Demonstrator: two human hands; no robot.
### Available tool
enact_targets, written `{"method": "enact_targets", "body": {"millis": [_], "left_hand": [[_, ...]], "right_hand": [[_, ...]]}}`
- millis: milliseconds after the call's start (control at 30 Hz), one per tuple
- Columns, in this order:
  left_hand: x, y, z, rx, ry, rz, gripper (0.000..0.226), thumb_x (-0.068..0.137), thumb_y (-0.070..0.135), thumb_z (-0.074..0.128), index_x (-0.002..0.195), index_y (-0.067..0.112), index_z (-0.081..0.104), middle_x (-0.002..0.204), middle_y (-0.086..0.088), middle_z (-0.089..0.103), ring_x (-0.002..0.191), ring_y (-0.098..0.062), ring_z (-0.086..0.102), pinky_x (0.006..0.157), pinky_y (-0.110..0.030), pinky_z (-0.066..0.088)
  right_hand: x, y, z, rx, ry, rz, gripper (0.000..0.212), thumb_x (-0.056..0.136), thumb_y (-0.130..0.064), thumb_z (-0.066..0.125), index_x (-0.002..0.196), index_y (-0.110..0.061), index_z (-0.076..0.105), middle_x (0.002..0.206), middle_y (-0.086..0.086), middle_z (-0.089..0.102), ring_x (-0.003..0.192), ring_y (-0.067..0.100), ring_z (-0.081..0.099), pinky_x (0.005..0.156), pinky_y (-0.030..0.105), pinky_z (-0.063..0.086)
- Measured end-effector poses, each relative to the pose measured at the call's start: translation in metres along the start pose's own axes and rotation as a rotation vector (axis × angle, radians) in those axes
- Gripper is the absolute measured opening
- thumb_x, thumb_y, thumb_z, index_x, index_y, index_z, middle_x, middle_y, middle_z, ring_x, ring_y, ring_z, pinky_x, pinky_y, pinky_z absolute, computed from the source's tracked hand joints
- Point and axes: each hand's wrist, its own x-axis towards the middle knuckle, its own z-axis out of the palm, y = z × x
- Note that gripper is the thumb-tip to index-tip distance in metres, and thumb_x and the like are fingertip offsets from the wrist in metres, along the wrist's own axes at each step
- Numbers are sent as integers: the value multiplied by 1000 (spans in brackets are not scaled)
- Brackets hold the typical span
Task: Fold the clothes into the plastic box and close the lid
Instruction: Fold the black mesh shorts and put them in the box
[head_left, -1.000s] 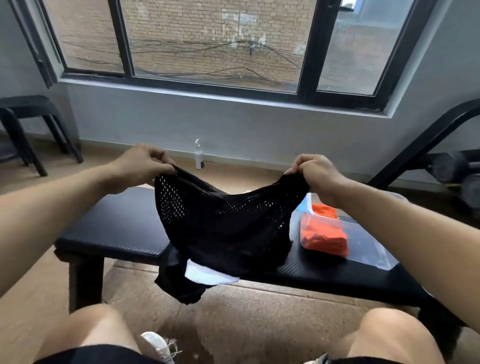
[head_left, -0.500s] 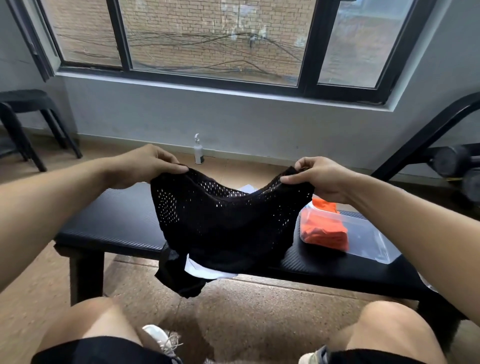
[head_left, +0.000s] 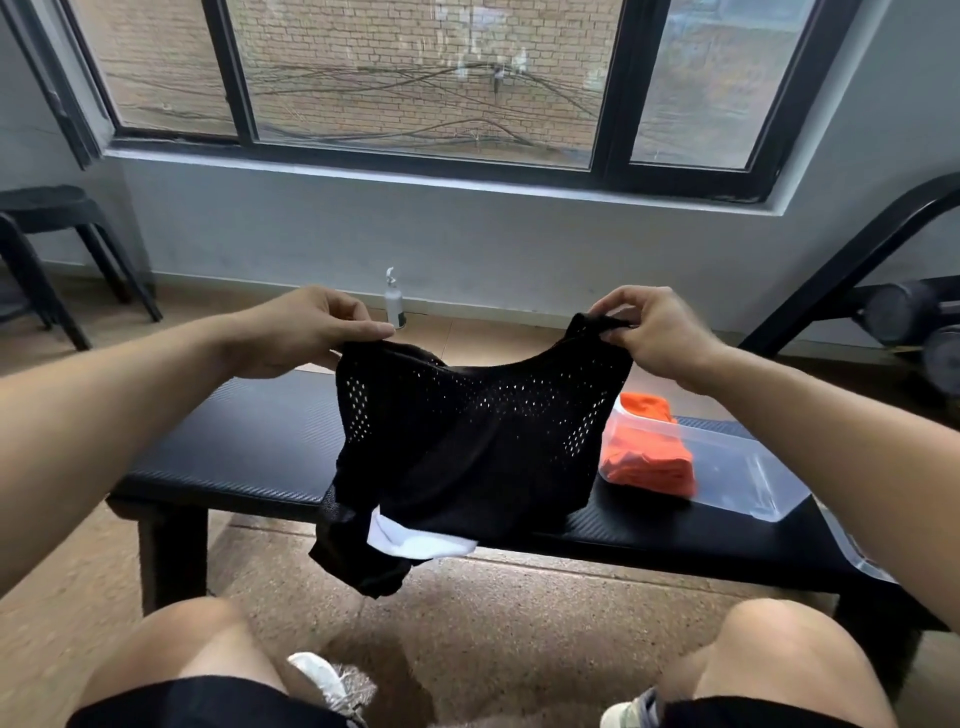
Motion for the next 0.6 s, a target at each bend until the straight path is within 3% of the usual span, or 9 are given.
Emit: {"method": "enact_targets", "body": {"millis": [133, 233, 300, 400, 533, 600], "left_hand": [[4, -4, 0, -95, -7, 8, 52, 57, 48, 93, 75, 14, 58, 69, -1, 62, 64, -10, 61, 66, -19, 56], [3, -9, 0, 94, 1, -17, 72, 36, 50, 100, 89, 14, 67, 81, -2, 71, 75, -12, 67, 77, -24, 54], [4, -13, 5, 297, 72, -49, 61, 44, 40, 101, 95, 23, 74, 88, -1, 74, 78, -13, 68, 74, -26, 50], [8, -17, 13, 389, 187, -57, 24, 67, 23, 94, 85, 19, 79, 78, 1, 75, 71, -14, 64, 64, -24, 45], [9, -19, 14, 412, 184, -86, 12, 76, 17, 88, 73, 13, 76, 63, 4, 67, 61, -10, 55, 58, -23, 39], [10, -19, 12, 415, 212, -62, 11, 77, 7, 85, 76, 13, 75, 66, 3, 70, 65, -12, 60, 60, -21, 42]], "right_hand": [[1, -1, 0, 3, -3, 51, 36, 93, 12, 47, 103, -14, 68, 97, 6, 71, 82, 24, 65, 72, 37, 56], [2, 0, 0, 39, -20, 89, 37, 92, 10, 44, 98, -17, 68, 88, 5, 68, 74, 19, 62, 61, 29, 52], [2, 0, 2, 125, -36, 138, 41, 88, 12, 38, 89, -16, 68, 79, 5, 65, 63, 17, 60, 52, 25, 48], [0, -4, 2, 263, -68, 210, 39, 85, 11, 34, 78, -14, 63, 65, 5, 56, 48, 14, 52, 39, 19, 39], [-7, -5, 1, 232, -203, 232, 18, 93, -9, 51, 81, -14, 65, 73, 10, 57, 61, 20, 54, 50, 26, 41], [-13, -9, -6, 161, -403, 275, 18, 95, -27, 65, 85, -11, 69, 77, 11, 69, 64, 23, 65, 52, 26, 49]]}}
